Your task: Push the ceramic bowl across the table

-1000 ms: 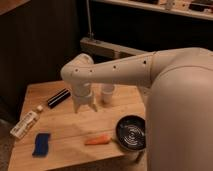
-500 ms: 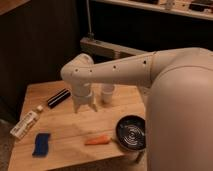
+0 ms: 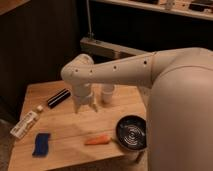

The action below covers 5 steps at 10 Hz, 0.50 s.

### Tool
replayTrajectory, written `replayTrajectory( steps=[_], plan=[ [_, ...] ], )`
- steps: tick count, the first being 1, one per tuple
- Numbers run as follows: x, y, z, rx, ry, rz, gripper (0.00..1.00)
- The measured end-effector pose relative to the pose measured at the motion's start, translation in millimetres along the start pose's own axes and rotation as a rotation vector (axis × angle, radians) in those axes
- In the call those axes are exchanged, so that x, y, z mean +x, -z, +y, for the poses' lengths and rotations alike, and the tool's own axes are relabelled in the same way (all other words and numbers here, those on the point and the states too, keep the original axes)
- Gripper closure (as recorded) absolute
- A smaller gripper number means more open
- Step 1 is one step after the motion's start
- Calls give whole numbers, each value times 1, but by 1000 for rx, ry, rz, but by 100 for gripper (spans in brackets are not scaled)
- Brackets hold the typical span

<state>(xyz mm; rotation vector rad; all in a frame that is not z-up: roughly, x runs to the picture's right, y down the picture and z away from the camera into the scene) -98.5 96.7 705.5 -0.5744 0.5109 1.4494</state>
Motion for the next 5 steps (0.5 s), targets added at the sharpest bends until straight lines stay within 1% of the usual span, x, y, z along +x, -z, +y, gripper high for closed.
replayTrajectory(
  steps=[2,3,5],
  plan=[
    [-10,-4,-22,-18,-17,-23,35],
    [-16,-6,-38,-27,-41,-36,35],
    [-17,-12,-82,-54,-129,-47,35]
  ],
)
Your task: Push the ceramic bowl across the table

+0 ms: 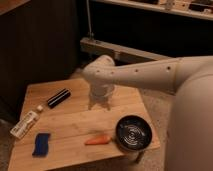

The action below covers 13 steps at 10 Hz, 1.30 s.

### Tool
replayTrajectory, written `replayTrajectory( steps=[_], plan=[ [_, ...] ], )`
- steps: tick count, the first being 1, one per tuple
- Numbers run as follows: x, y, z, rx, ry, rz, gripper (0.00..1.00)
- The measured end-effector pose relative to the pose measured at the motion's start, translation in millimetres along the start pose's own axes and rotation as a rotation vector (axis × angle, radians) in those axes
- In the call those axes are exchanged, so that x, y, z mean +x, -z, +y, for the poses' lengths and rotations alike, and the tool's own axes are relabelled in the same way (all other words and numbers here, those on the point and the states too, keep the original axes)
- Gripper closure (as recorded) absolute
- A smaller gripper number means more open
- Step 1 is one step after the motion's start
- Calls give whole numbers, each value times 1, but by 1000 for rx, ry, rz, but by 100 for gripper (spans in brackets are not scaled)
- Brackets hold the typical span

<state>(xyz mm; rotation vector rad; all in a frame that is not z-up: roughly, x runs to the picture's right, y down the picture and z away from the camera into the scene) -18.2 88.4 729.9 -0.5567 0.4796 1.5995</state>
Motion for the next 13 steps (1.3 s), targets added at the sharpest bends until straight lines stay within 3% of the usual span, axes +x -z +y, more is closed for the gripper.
replayTrajectory(
  steps=[5,8,9,13],
  plan=[
    [4,-17,-104,-7,-208,10,35],
    [13,-28,-160,13,-319,15,35],
    [18,-25,-187,35,-381,7,35],
    [19,-25,-192,45,-394,7,35]
  ],
)
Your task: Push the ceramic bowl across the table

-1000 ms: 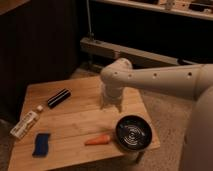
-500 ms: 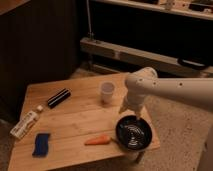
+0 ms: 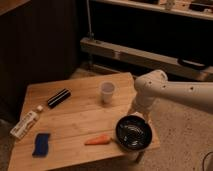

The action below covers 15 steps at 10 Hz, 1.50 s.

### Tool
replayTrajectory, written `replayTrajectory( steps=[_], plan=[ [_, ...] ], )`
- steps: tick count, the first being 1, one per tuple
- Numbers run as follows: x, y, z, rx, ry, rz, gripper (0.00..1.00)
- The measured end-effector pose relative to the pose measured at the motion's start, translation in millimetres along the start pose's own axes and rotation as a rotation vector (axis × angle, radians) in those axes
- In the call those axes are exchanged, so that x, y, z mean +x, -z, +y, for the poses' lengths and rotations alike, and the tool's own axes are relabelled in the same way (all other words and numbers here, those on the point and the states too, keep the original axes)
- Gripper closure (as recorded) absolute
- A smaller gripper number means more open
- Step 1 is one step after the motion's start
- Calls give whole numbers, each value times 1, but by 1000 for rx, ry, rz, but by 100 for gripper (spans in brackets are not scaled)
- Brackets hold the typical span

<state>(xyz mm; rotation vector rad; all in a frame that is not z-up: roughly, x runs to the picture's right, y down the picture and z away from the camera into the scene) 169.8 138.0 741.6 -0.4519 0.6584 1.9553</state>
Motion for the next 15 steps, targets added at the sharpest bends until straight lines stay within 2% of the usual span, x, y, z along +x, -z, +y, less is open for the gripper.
replayTrajectory(
  steps=[4,6,8,9,11,13,14,15],
  plan=[
    [0,0,3,-2,3,1,35],
    [-11,-3,-10,15,-53,0,35],
    [-25,-6,-45,29,-118,1,35],
    [-32,-7,-71,28,-160,6,35],
    [-42,-13,-118,-1,-223,33,35],
    [-44,-28,-165,-72,-259,93,50],
    [-40,-37,-176,-91,-265,120,58],
    [-33,-50,-185,-117,-267,157,72]
  ],
)
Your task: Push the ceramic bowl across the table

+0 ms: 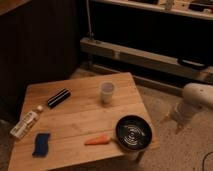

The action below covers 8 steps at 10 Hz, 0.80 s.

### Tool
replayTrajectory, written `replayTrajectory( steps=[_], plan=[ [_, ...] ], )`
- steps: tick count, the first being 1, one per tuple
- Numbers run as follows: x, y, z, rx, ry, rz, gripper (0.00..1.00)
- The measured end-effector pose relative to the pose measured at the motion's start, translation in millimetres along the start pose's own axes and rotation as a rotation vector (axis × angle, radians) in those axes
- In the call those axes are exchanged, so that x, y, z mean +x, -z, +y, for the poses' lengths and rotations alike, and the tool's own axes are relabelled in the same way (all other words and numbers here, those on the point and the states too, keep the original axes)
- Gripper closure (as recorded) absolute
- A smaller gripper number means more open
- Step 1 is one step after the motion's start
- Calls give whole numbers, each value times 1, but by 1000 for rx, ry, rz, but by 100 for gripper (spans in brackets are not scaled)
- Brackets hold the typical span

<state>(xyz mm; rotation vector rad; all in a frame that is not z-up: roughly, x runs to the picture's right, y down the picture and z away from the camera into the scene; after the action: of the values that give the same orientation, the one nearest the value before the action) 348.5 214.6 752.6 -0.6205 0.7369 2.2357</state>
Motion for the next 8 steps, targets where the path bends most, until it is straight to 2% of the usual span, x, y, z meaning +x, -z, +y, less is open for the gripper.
replayTrajectory(
  steps=[2,3,4,7,8],
  plan=[
    [9,-14,-8,-10,-3,37,90],
    [24,-19,-5,-18,6,45,99],
    [36,-20,-6,-20,1,46,100],
    [93,-26,15,-34,-12,31,100],
    [103,-29,19,-41,-15,24,100]
  ],
)
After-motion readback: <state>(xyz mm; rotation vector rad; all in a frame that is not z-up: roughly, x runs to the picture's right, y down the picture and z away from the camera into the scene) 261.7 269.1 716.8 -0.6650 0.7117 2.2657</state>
